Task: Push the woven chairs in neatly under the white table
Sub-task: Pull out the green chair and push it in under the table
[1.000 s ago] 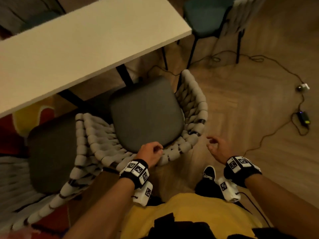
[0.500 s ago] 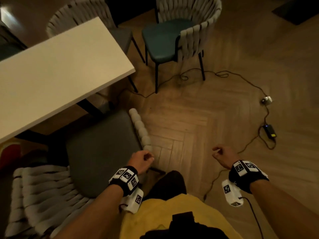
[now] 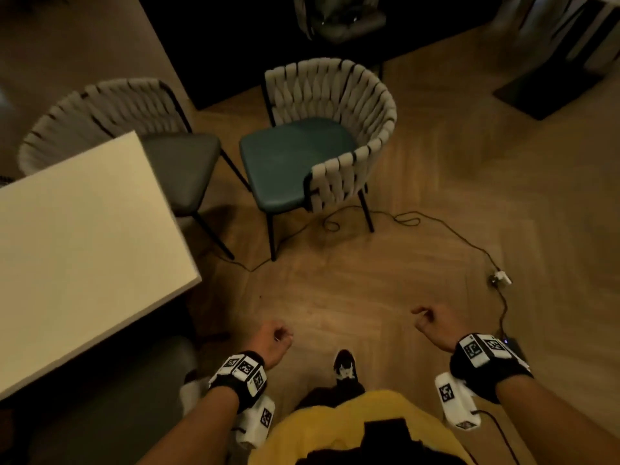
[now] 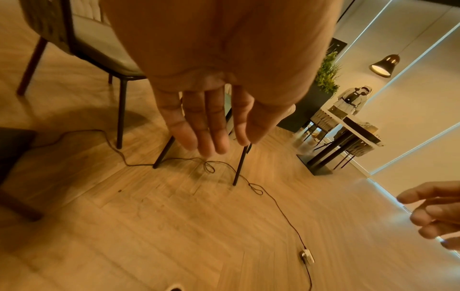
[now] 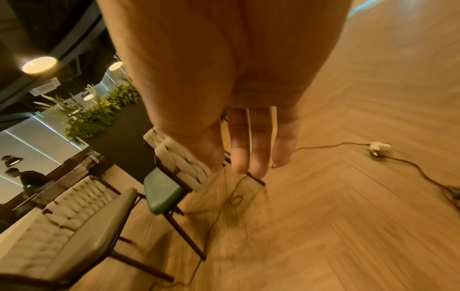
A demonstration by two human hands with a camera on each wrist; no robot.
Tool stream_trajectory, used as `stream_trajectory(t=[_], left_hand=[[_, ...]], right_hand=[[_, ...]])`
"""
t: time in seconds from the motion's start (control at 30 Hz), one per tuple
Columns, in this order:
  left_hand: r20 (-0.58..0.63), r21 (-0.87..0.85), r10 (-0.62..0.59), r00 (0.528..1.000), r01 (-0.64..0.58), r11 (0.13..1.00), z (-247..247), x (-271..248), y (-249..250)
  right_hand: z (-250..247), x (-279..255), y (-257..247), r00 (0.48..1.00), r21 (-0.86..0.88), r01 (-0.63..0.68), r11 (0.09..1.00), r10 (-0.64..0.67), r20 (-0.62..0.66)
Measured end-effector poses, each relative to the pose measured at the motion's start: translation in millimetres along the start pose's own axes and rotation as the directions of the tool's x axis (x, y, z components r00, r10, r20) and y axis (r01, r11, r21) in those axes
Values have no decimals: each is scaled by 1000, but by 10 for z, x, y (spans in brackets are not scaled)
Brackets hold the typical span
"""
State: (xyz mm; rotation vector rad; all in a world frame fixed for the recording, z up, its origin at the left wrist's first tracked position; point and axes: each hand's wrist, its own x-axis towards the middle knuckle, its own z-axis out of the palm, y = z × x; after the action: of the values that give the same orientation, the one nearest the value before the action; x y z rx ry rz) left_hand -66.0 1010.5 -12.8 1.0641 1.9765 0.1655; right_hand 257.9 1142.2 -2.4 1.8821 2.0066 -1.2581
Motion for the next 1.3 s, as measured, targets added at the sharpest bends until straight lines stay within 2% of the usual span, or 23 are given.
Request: stream_trajectory(t=[0.1, 0.2, 0.37, 0.57, 0.63, 0.7, 0.77, 0.83, 0.93, 1.0, 1.07, 1.23, 1.3], left_hand=[[-11, 12, 1, 1000, -1, 1000, -335, 531, 476], [-64, 79, -19, 998, 24, 997, -578, 994, 889], [-81, 77, -8, 997, 15, 997, -810, 1726, 1638], [-281, -3, 20, 960, -22, 1000, -996, 2688, 2579], [-340, -6, 28, 940, -32, 999, -1029, 3037, 2934], [-369, 1, 16, 929, -17, 1000, -1085, 3388, 3287], [-335, 86, 13, 942, 17, 996, -1106, 3709, 3587], [-258, 147, -20, 966, 60, 987, -1088, 4020, 3804], [-139, 117, -164, 977, 181, 977, -1039, 4388, 3942], [-112, 162, -225, 968, 241, 957, -940, 4511, 3943], [-134, 219, -251, 959, 275, 936, -828, 4513, 3945], [-197, 211, -289, 937, 329, 920, -723, 4433, 3988], [-193, 162, -317, 928, 349, 923, -604, 4327, 3930]], right_hand=[[-545, 567, -230, 1000, 32, -1, 999, 2, -13], [-978, 1041, -482, 1000, -6, -11, 1000, 10, -15], [-1687, 2023, -982, 997, -68, 65, 996, -63, 34], [-2425, 3409, -1471, 976, -245, 218, 945, -208, 65], [-2682, 3891, -1648, 953, -413, 300, 860, -288, 94], [-2937, 4382, -1831, 915, -560, 380, 736, -387, 112], [-3155, 4772, -1942, 870, -676, 450, 583, -456, 186], [-3302, 5100, -1977, 854, -744, 477, 467, -446, 267], [-3399, 5447, -1958, 873, -734, 476, 485, -360, 329], [-3373, 5604, -1911, 860, -745, 501, 441, -352, 370], [-3304, 5672, -1848, 830, -752, 544, 372, -366, 420], [-3252, 5674, -1671, 793, -684, 606, 406, -378, 478], [-3223, 5612, -1593, 755, -645, 655, 394, -376, 537]])
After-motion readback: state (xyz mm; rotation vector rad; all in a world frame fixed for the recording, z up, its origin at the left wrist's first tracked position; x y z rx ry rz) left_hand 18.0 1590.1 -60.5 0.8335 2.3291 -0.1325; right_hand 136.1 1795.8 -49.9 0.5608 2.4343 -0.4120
